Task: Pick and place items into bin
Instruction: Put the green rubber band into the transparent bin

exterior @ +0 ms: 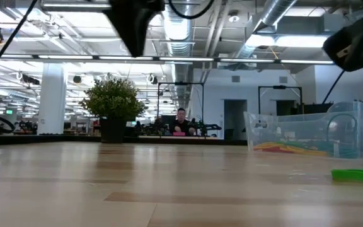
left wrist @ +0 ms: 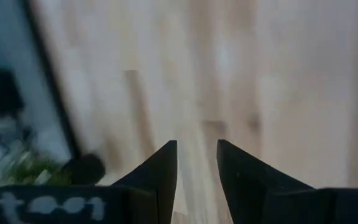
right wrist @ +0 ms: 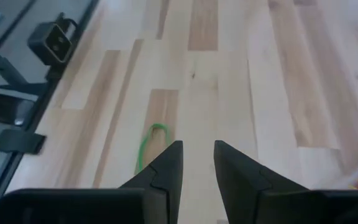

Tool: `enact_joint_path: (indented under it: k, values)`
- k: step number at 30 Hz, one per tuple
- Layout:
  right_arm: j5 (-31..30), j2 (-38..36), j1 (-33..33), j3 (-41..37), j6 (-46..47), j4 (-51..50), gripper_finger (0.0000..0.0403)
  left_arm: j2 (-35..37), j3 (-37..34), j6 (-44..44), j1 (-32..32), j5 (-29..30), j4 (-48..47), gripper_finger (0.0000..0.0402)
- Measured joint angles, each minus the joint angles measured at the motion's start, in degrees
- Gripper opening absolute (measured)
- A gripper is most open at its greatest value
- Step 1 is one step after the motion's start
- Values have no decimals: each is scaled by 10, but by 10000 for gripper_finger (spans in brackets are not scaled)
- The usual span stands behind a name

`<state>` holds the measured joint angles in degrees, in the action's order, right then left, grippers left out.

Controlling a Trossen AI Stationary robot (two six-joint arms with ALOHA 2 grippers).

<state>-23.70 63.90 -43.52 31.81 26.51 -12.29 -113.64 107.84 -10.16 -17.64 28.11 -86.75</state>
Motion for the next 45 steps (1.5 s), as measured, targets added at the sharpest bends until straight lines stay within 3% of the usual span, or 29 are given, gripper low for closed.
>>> enact_joint_path:
  k: [7, 14, 19, 26, 35, 45]
  values:
    - [33, 146, 29, 66, -10, 7, 85, 113, -164, 131, -27, -133, 174, 105]
    - [134, 242, 29, 127, -33, 8, 85, 236, -350, 135, -3, -131, 407, 105]
    - [137, 297, 29, 149, -18, 8, 85, 265, -438, 143, 20, -133, 504, 105]
    - [117, 342, 36, 149, 49, 7, 85, 266, -484, 142, 38, -134, 536, 105]
    - [81, 344, 39, 149, 80, -7, 85, 266, -484, 216, 39, -186, 561, 105]
    - [71, 346, 38, 149, 125, -9, 85, 266, -484, 253, 53, -187, 568, 105]
